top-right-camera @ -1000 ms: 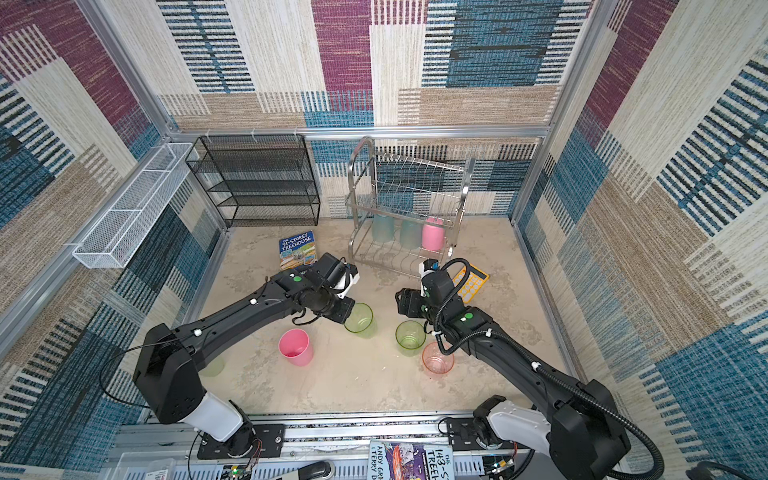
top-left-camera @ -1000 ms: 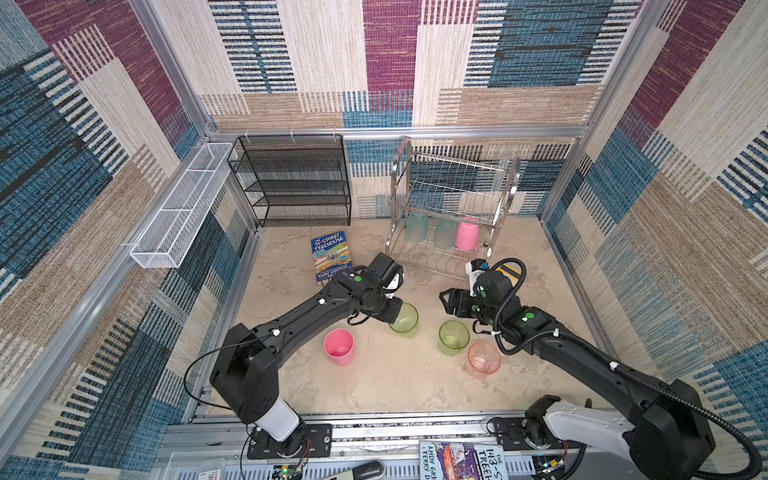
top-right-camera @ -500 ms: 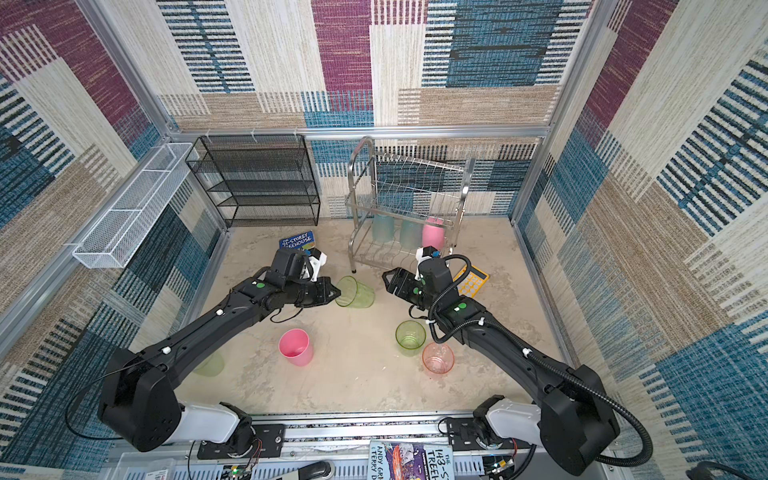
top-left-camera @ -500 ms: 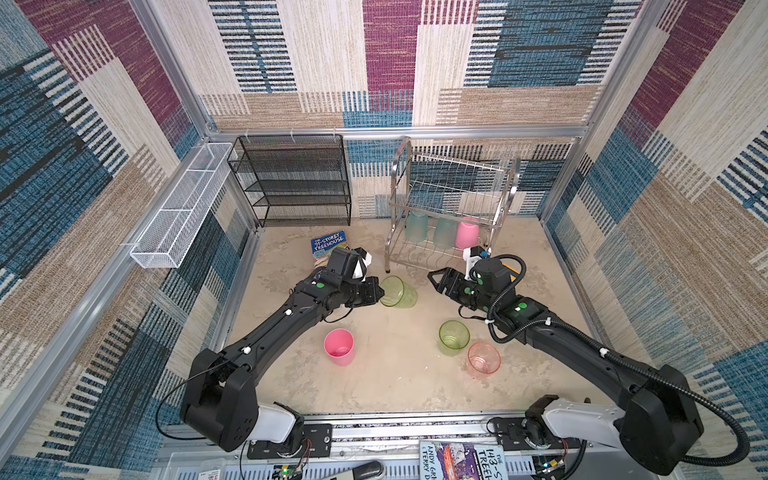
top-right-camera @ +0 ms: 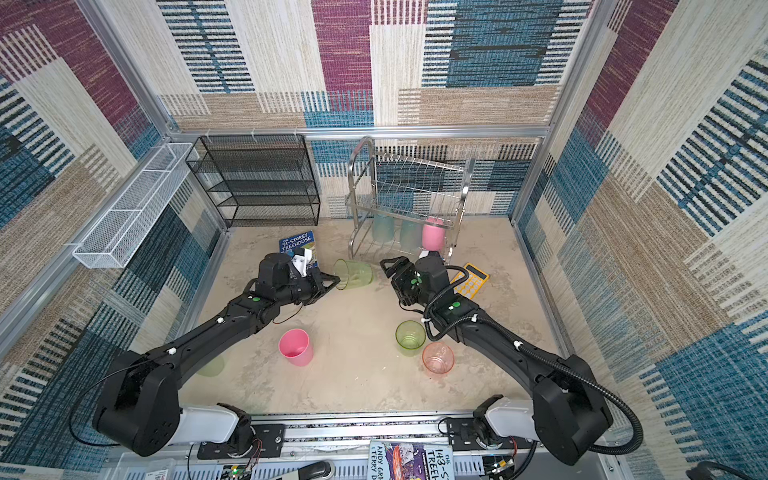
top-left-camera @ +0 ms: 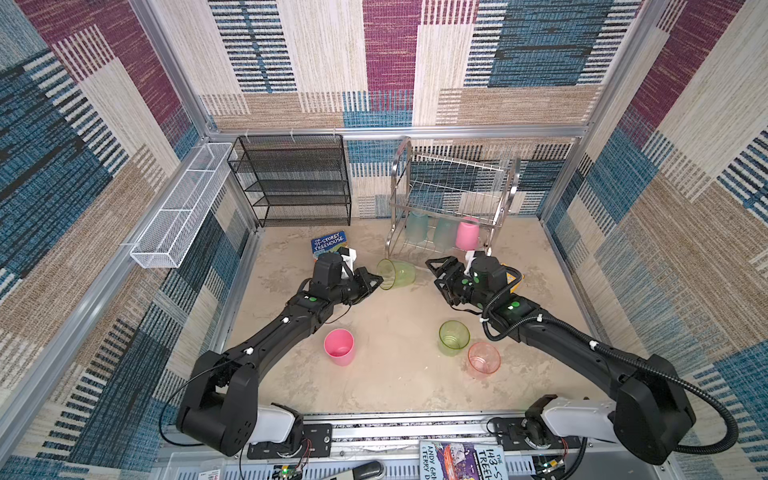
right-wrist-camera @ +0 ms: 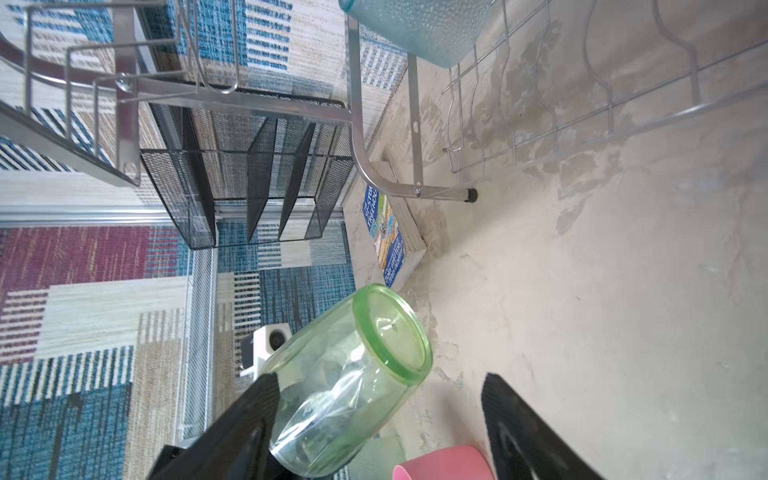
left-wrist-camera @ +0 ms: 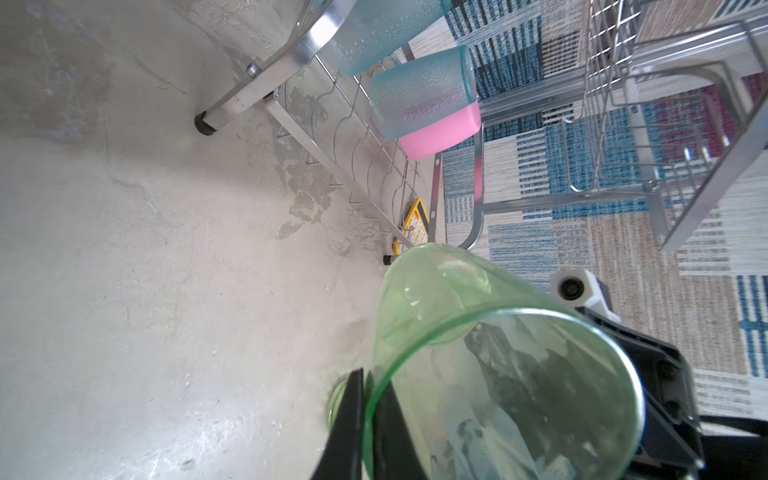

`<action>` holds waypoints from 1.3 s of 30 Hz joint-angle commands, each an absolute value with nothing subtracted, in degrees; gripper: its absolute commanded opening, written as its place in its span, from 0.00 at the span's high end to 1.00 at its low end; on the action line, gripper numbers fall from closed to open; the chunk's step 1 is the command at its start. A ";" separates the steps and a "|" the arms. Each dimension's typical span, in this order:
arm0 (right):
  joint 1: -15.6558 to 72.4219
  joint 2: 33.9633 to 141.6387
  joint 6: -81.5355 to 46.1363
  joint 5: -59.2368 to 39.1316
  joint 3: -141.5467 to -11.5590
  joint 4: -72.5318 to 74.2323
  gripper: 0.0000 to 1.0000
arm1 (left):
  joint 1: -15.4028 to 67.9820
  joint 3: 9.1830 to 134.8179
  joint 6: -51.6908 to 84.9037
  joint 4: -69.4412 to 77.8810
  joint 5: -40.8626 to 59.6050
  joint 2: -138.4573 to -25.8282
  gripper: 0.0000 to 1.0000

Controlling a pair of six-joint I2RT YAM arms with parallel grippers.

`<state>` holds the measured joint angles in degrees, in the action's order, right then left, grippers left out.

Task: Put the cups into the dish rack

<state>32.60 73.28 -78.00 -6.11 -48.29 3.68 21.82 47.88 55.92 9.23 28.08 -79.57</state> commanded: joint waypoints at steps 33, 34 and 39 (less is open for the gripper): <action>38.21 82.40 -95.23 3.72 -54.93 10.91 0.14 | 23.38 40.05 72.39 47.61 37.24 -86.84 0.96; 38.21 82.44 -95.27 3.67 -55.03 11.02 0.15 | 23.62 39.93 72.71 48.42 37.33 -87.14 0.96; 38.14 83.10 -95.97 3.60 -54.80 12.21 0.19 | 24.43 39.92 73.39 50.86 37.70 -88.87 0.95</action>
<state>38.13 82.87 -95.09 3.03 -54.48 9.34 24.21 40.05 72.27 45.76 36.40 -88.53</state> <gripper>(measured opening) 0.814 0.084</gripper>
